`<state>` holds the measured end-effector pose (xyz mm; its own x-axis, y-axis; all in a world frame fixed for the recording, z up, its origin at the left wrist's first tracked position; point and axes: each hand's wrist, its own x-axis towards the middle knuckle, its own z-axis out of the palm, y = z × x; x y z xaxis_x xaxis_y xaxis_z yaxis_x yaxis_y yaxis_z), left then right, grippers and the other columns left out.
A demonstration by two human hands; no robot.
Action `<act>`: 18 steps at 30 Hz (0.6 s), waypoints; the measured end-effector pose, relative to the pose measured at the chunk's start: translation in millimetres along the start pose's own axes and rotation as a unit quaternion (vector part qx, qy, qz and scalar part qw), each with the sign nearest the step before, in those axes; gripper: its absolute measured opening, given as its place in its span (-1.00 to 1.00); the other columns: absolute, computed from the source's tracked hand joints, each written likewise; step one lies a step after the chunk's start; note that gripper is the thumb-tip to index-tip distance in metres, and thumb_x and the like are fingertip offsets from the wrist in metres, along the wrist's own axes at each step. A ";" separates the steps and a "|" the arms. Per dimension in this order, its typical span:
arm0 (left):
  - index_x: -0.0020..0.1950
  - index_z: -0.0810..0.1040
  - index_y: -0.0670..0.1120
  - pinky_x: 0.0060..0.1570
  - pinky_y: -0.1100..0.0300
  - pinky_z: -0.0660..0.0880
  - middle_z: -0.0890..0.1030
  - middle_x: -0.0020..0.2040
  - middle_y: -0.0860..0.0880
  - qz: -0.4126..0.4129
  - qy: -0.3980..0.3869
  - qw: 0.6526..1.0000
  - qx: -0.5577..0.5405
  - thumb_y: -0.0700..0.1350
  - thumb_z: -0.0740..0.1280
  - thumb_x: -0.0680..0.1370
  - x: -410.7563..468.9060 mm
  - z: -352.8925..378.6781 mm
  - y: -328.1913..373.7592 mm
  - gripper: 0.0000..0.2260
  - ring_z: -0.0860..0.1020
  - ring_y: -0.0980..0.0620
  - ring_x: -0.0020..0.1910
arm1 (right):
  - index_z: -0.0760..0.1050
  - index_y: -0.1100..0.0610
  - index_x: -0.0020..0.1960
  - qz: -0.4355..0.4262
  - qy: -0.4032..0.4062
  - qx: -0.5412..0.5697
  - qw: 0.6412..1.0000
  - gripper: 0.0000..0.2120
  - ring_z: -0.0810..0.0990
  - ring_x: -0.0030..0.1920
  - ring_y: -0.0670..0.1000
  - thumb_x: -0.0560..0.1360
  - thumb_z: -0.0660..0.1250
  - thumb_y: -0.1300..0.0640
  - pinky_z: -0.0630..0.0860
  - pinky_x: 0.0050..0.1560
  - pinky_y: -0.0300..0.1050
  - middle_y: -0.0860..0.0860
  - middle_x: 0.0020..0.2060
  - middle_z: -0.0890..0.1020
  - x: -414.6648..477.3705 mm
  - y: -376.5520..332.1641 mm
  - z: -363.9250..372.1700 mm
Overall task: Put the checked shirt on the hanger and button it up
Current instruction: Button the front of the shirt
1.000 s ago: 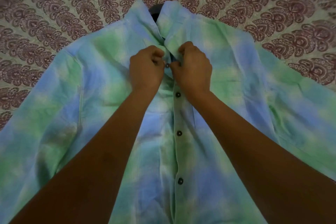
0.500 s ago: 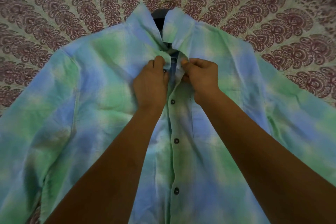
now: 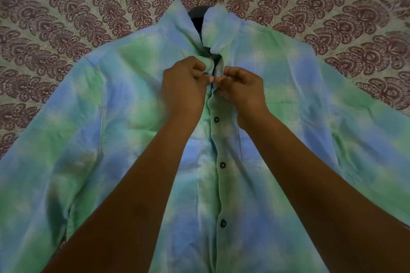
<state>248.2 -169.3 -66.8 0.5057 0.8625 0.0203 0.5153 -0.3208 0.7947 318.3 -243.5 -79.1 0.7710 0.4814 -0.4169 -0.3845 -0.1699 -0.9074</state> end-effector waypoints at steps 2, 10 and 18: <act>-0.08 0.64 -0.16 -0.20 0.42 0.42 0.62 -0.23 0.00 -0.013 -0.005 1.000 -0.004 -0.21 0.44 0.40 2.0 1.1 1.0 -0.88 0.56 0.09 -0.23 | 0.53 0.28 0.02 -0.002 -0.001 0.003 1.000 -0.83 0.56 -0.28 -0.04 0.43 0.34 0.38 0.55 -0.17 -0.26 0.07 -0.32 0.57 -0.6 0.1 -0.6; -0.16 0.61 -0.17 -0.22 0.38 0.49 0.54 -0.36 0.08 -0.064 -0.039 0.996 -0.054 -0.24 0.50 0.33 4.2 3.1 4.7 -0.87 0.50 0.22 -0.37 | 0.52 0.34 0.09 -0.005 0.007 -0.012 1.000 -0.77 0.55 -0.19 0.03 0.43 0.33 0.40 0.55 -0.02 -0.08 0.10 -0.27 0.57 0.8 1.1 -4.9; -0.19 0.66 -0.15 -0.01 0.03 0.60 0.60 -0.34 -0.04 -0.083 -0.059 0.993 -0.063 -0.26 0.44 0.38 8.9 1.6 7.8 -0.95 0.63 -0.04 -0.26 | 0.53 0.25 -0.04 -0.020 0.000 -0.023 1.000 -0.86 0.55 -0.19 0.05 0.42 0.34 0.40 0.55 -0.02 -0.05 0.09 -0.29 0.56 0.7 -2.8 -5.8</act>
<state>257.8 -164.8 -61.4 0.5016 0.8456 -0.1824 0.5111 -0.1196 0.8512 322.9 -247.6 -77.1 0.7849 0.4894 -0.3801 -0.3296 -0.1897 -0.9249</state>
